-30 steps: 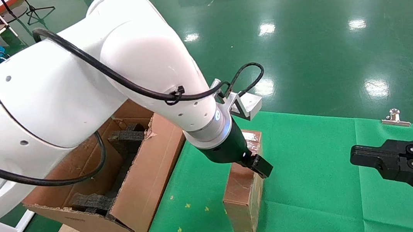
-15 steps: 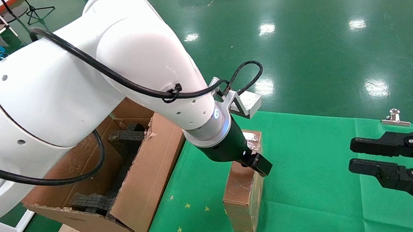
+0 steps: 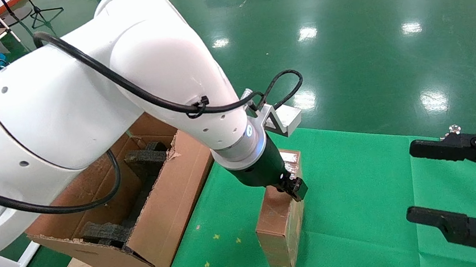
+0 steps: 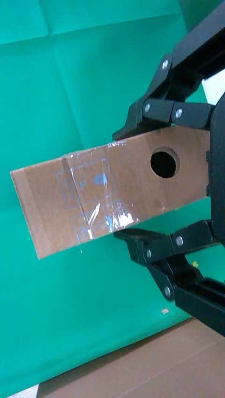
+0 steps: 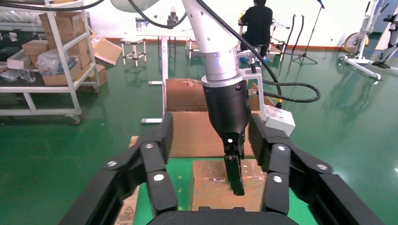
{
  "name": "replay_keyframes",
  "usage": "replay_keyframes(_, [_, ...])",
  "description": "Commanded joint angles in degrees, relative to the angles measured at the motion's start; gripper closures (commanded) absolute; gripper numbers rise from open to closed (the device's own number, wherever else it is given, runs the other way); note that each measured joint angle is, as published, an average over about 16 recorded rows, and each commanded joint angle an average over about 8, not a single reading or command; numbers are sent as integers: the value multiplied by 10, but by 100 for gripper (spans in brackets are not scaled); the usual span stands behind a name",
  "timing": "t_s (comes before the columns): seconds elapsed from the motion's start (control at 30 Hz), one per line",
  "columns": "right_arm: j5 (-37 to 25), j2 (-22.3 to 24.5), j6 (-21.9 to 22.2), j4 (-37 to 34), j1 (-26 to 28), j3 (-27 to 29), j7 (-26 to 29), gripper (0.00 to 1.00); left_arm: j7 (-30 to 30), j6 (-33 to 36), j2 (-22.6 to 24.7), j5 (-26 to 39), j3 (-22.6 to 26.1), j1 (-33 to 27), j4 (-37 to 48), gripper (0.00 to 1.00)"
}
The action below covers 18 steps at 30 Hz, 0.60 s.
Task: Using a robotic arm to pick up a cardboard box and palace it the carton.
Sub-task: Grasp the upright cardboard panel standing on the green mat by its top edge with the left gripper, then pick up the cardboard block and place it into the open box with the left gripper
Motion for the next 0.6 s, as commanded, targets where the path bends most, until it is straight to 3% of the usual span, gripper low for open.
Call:
replay_keyframes(0.03, [0, 0, 0, 0, 0, 0, 0, 0, -2, 1, 1, 0, 0, 1, 0, 100])
replay_keyframes(0.3, [0, 0, 0, 0, 0, 0, 0, 0, 51, -26, -26, -1, -14, -22, 0, 100])
replay_keyframes(0.43, [0, 0, 0, 0, 0, 0, 0, 0, 130, -53, -74, -24, -43, -49, -4, 100])
replay_keyframes(0.6, [0, 0, 0, 0, 0, 0, 0, 0, 256, -82, -165, -82, -96, -85, 3, 100])
